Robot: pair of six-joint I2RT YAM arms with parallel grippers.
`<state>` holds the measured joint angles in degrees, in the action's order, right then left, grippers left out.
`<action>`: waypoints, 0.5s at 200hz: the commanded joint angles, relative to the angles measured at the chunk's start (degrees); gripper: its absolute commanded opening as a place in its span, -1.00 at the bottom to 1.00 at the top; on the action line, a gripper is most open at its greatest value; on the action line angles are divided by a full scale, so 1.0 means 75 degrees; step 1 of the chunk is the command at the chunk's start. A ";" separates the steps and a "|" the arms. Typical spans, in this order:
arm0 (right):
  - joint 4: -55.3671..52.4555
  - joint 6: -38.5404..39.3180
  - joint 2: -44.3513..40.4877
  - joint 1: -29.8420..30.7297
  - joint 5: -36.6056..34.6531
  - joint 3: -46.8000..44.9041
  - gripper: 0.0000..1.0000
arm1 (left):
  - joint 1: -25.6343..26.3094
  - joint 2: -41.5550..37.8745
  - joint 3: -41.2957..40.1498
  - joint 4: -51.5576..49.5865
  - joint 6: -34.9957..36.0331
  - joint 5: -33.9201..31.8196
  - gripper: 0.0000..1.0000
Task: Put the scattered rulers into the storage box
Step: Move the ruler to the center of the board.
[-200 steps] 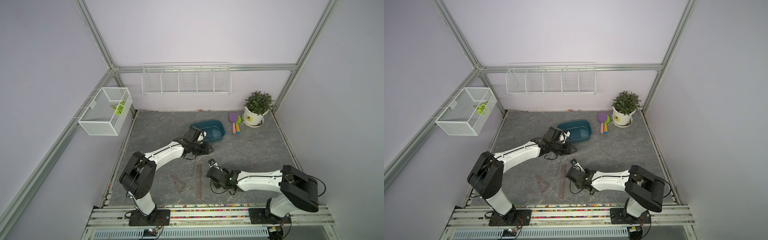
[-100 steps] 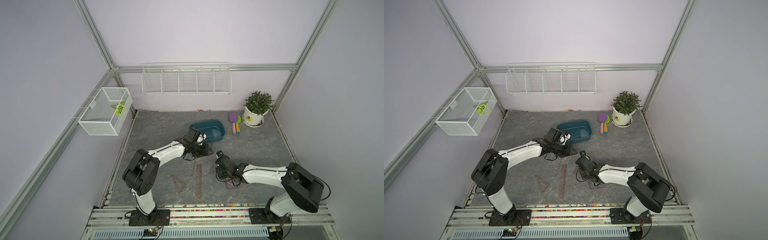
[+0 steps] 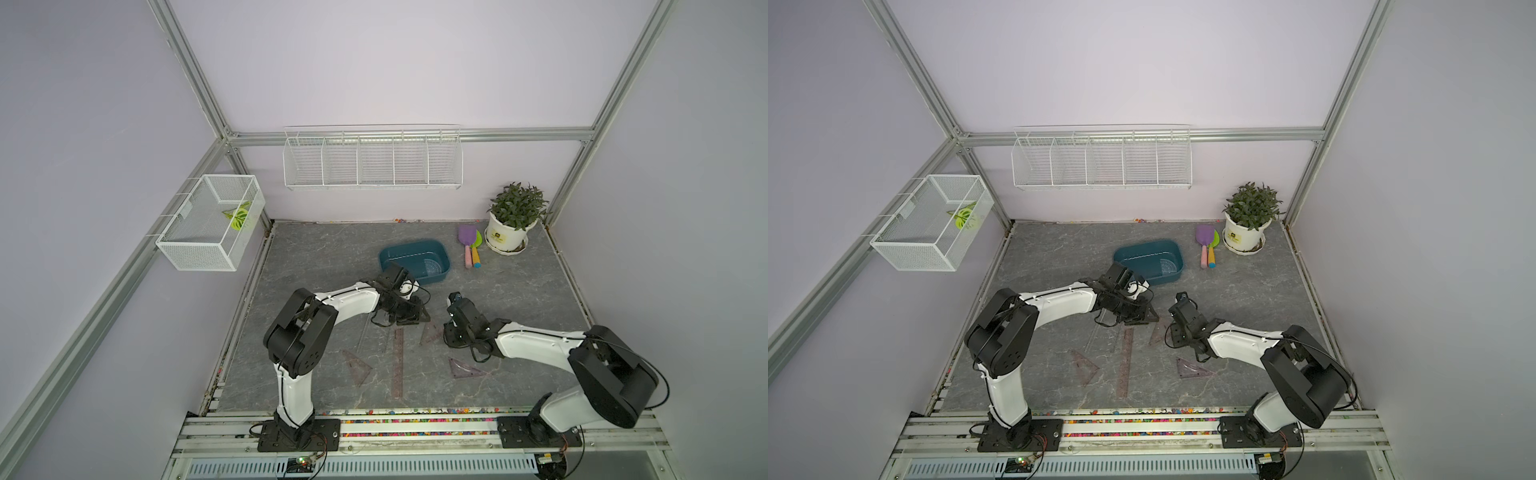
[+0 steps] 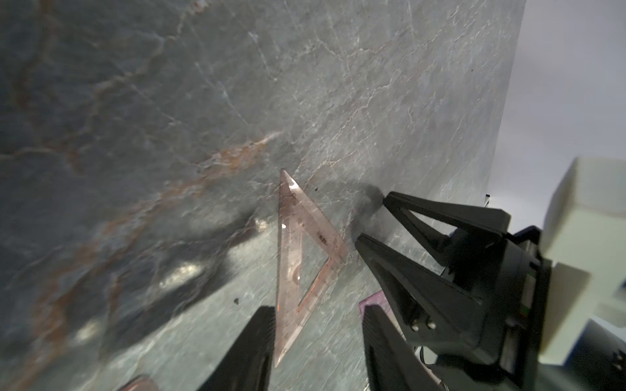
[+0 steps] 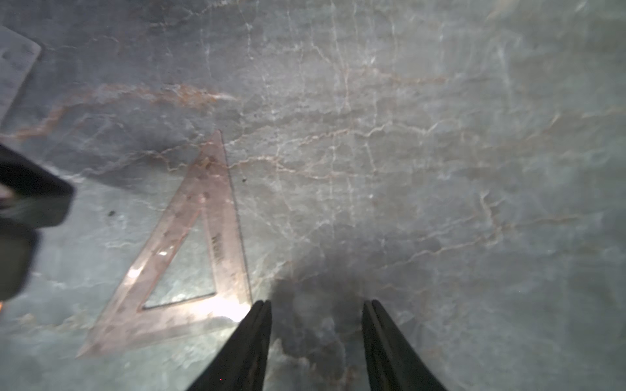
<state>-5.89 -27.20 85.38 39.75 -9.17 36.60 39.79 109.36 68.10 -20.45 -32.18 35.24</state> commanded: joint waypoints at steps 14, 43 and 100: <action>-0.0317 -0.0481 -0.0482 -0.0071 0.0804 -0.0110 -0.17 | 0.0027 0.0390 0.0237 -0.0193 0.0247 0.0166 -0.05; -0.0167 -0.0583 -0.0654 -0.0079 0.1081 -0.0246 -0.25 | 0.0037 0.0600 0.0249 -0.0200 0.0316 0.0366 -0.06; -0.0082 -0.0547 -0.0776 -0.0295 0.1400 -0.0424 -0.33 | 0.0124 0.1066 0.0512 -0.0041 0.0251 0.0619 -0.05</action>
<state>-6.90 -30.63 80.90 38.17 -0.47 34.92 39.92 114.83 70.57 -20.99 -31.03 39.42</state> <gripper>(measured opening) 0.337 0.474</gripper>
